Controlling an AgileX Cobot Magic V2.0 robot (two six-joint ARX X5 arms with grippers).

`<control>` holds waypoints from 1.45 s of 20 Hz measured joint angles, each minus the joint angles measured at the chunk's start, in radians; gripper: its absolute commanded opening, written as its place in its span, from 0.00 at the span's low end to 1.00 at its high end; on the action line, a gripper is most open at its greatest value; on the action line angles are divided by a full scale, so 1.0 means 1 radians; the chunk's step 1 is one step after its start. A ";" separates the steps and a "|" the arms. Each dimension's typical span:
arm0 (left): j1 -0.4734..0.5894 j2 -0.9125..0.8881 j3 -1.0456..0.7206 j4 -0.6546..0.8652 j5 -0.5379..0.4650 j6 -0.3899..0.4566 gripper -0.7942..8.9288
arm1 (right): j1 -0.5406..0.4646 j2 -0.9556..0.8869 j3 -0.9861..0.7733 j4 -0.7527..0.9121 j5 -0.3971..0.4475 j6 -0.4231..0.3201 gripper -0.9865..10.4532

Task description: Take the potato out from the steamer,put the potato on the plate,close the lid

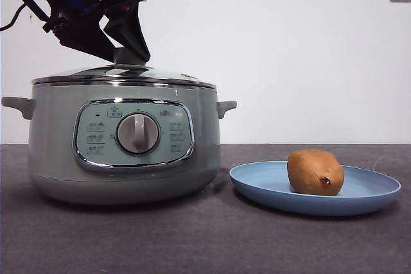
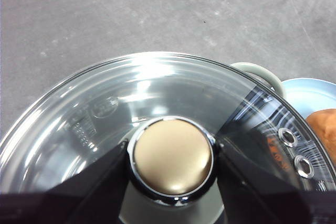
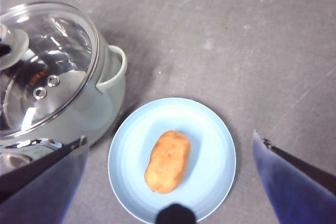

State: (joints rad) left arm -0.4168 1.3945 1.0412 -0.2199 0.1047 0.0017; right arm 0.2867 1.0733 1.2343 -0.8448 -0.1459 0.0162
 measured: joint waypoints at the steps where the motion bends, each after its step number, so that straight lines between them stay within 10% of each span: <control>1: 0.000 0.000 0.000 0.000 0.000 0.000 0.08 | 0.000 0.000 0.000 -0.002 0.000 0.000 0.54; 3: 0.000 0.000 0.000 -0.001 0.000 0.000 0.14 | 0.000 0.000 0.000 -0.004 0.000 0.000 0.54; 6: 0.000 0.000 -0.002 0.009 0.000 -0.003 0.60 | 0.000 0.000 0.000 -0.004 0.000 0.003 0.54; 15: 0.000 0.012 0.083 -0.039 0.000 -0.049 0.60 | 0.000 0.000 0.000 -0.004 -0.004 0.003 0.54; 21: 0.000 0.012 0.426 -0.478 0.001 -0.039 0.59 | 0.001 0.000 0.000 -0.004 -0.020 0.003 0.54; 29: 0.000 0.009 0.953 -1.119 0.042 0.058 0.59 | 0.001 0.000 0.000 -0.004 -0.434 0.007 0.52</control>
State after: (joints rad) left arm -0.4164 1.4036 1.9942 -1.3388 0.1467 0.0597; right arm 0.2878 1.0733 1.2343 -0.8486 -0.5800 0.0231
